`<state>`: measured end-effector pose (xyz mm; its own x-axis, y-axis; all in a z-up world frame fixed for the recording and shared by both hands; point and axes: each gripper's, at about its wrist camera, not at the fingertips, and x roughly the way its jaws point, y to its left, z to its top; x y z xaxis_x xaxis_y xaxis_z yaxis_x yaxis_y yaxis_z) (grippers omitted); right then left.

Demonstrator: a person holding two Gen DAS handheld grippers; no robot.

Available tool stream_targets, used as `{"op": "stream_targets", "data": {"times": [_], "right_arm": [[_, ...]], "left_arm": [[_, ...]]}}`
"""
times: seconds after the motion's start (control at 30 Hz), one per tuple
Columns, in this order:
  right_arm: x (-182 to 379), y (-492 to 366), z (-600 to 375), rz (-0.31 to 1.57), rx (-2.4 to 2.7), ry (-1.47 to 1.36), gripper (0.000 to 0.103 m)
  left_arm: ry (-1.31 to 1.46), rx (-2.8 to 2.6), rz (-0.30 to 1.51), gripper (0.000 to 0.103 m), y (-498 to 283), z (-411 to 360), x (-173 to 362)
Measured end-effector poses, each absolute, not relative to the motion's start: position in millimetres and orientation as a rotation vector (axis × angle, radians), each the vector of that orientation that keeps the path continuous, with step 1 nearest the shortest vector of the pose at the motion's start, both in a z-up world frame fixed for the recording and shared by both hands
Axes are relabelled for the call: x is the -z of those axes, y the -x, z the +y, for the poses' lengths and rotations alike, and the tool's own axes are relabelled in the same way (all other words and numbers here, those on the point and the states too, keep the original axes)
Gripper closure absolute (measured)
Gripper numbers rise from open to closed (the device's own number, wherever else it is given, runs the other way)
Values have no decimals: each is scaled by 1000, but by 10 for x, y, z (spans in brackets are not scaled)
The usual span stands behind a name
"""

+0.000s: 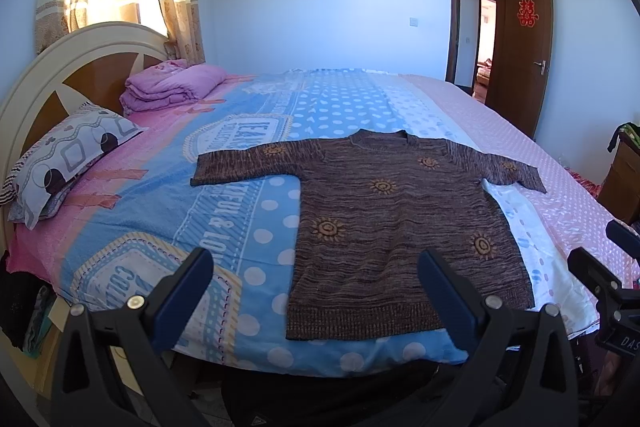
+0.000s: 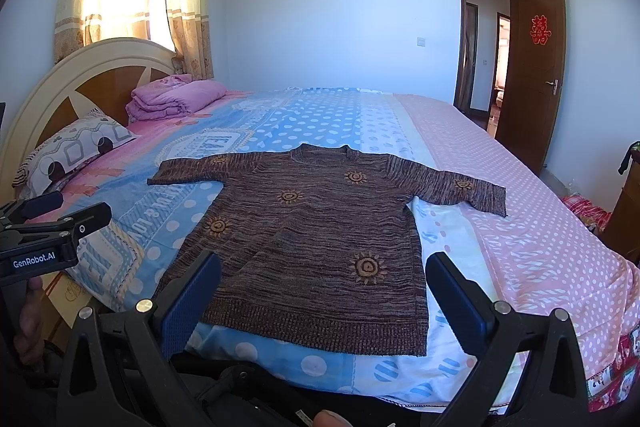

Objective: Fold small clothes

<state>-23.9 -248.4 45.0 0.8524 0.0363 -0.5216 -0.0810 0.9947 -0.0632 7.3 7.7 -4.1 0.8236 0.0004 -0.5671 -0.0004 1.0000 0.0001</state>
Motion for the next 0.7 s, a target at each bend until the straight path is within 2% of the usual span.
{"op": "stream_targets", "data": {"times": [0.37, 0.7], "right_arm": [[-314, 75, -2527, 582, -49, 92, 1], [-115, -366, -2722, 612, 17, 133, 1]], "left_arm": [[-50, 14, 636, 0, -256, 55, 104], [-191, -40, 637, 0, -764, 65, 218]]}}
